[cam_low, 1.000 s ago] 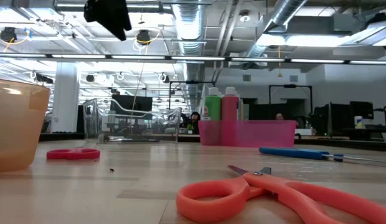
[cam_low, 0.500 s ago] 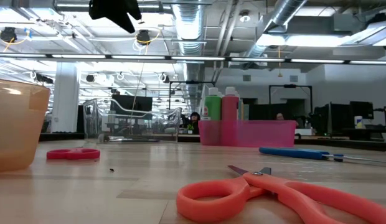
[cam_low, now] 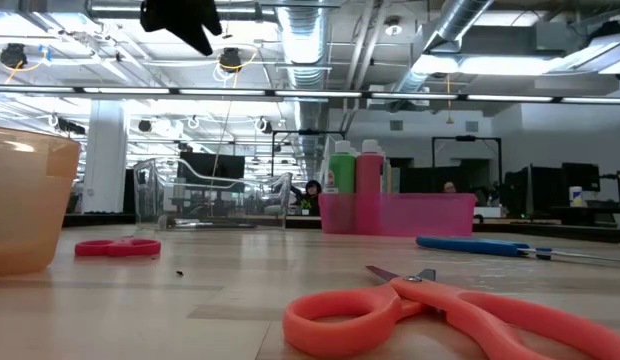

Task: Pick & Place Paint Supplies
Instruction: Put the red scissors into the orange bin

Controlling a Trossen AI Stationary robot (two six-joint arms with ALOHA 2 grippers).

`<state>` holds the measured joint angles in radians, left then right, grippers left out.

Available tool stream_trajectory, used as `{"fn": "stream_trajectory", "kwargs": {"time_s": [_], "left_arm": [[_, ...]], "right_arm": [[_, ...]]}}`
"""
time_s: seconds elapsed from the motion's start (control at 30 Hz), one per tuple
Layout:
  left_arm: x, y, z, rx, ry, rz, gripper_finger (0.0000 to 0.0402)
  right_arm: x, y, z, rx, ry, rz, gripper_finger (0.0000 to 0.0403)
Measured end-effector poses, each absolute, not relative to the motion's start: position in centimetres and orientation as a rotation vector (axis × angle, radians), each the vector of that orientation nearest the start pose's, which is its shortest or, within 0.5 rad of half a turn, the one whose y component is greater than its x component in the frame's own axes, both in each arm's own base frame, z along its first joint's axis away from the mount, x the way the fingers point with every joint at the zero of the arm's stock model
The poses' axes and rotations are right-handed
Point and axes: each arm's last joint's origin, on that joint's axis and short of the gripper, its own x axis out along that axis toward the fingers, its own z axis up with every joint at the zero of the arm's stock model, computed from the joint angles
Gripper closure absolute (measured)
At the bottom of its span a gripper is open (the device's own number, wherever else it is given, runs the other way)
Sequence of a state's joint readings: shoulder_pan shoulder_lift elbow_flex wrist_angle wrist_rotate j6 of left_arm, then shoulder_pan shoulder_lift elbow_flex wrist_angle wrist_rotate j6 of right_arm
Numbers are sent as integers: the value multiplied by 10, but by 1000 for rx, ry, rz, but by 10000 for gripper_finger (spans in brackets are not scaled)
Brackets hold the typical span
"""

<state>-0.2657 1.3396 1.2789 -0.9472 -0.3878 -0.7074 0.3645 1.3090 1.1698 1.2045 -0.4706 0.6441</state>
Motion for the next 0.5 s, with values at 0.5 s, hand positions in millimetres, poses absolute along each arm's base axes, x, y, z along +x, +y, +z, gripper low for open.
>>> {"fn": "stream_trajectory", "kwargs": {"time_s": [0.5], "left_arm": [[237, -61, 298, -82, 1175, 136, 208]], "right_arm": [[275, 88, 420, 665, -122, 775, 127]]}}
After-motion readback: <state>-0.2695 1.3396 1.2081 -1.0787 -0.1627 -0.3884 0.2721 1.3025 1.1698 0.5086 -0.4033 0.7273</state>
